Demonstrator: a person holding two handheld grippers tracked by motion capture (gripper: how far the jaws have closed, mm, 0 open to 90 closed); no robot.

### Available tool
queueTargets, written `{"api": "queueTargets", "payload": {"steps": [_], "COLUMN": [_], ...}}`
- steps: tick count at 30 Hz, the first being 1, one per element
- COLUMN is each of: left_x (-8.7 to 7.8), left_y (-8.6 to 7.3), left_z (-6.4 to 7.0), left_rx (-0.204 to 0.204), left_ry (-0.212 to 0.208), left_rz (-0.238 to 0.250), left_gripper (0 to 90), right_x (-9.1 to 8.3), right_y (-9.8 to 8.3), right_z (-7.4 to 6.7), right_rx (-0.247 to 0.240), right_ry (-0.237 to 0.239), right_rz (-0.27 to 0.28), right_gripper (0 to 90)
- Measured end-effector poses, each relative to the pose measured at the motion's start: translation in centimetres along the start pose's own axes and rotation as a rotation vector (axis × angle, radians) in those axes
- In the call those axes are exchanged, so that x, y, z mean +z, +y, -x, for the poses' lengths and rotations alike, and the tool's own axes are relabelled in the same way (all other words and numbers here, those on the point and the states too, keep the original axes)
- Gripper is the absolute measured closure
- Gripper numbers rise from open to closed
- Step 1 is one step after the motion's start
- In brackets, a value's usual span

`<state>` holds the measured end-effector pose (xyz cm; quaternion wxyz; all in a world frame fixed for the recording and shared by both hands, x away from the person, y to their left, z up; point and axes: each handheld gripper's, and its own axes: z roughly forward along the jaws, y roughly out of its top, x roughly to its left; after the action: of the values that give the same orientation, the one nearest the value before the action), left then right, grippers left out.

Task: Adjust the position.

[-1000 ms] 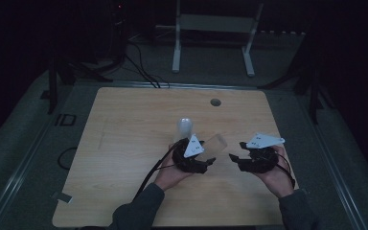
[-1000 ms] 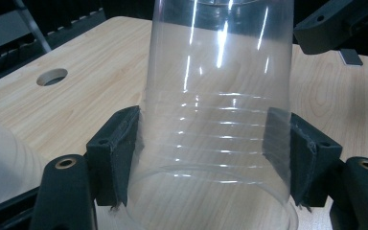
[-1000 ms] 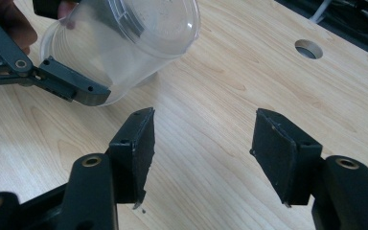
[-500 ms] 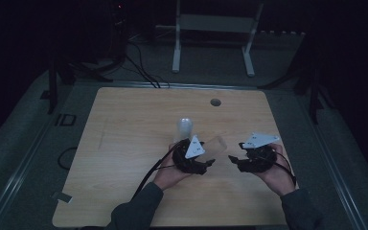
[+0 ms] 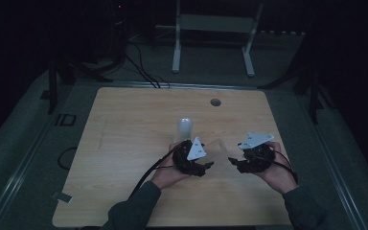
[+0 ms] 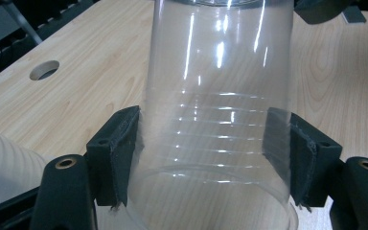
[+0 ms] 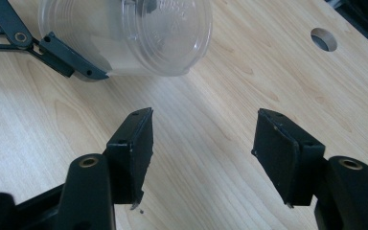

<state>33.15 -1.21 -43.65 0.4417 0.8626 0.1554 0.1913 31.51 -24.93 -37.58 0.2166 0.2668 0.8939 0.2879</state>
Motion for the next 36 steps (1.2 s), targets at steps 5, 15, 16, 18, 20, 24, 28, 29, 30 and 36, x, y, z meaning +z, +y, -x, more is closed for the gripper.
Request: {"api": "queueTargets", "payload": {"steps": [5,15,16,18,20,24,28,29,30,36], "left_x": [-0.1,-0.1,0.0,0.0,0.0,0.1,0.2,0.2,0.2,0.4], "left_y": [0.1,0.2,0.2,0.2,0.2,0.1,0.1,0.1,0.1,0.0], "left_z": [0.0,0.1,0.1,0.1,0.1,0.0,0.0,0.0,0.0,0.2], "left_rx": [0.024,0.076,0.08,0.083,0.086,0.088,0.092,0.094,0.096,0.133], "left_ry": [0.0,-0.006,-0.009,-0.009,-0.007,-0.008,-0.006,-0.006,-0.005,0.003], "left_rz": [-0.015,-0.056,-0.06,-0.063,-0.065,-0.073,-0.079,-0.08,-0.082,-0.109], "left_gripper": [30.1,30.2,30.2,30.2,30.3,30.3,30.5,30.5,30.5,30.5], "right_x": [-0.1,0.1,0.1,0.2,0.2,0.3,0.3,0.4,0.3,0.3], "right_y": [0.2,0.8,0.9,1.0,1.0,1.0,1.1,1.1,1.2,1.5], "right_z": [-0.1,-0.5,-0.5,-0.5,-0.6,-0.7,-0.9,-0.9,-0.9,-0.8], "right_rx": [-0.025,-0.089,-0.094,-0.107,-0.116,-0.136,-0.157,-0.162,-0.166,-0.189], "right_ry": [0.008,0.029,0.035,0.042,0.051,0.067,0.079,0.079,0.083,0.089], "right_rz": [-0.02,-0.062,-0.066,-0.078,-0.088,-0.105,-0.12,-0.122,-0.125,-0.142], "right_gripper": [38.9,38.8,38.8,38.9,38.4,37.8,37.8,37.8,37.8,39.9]}}
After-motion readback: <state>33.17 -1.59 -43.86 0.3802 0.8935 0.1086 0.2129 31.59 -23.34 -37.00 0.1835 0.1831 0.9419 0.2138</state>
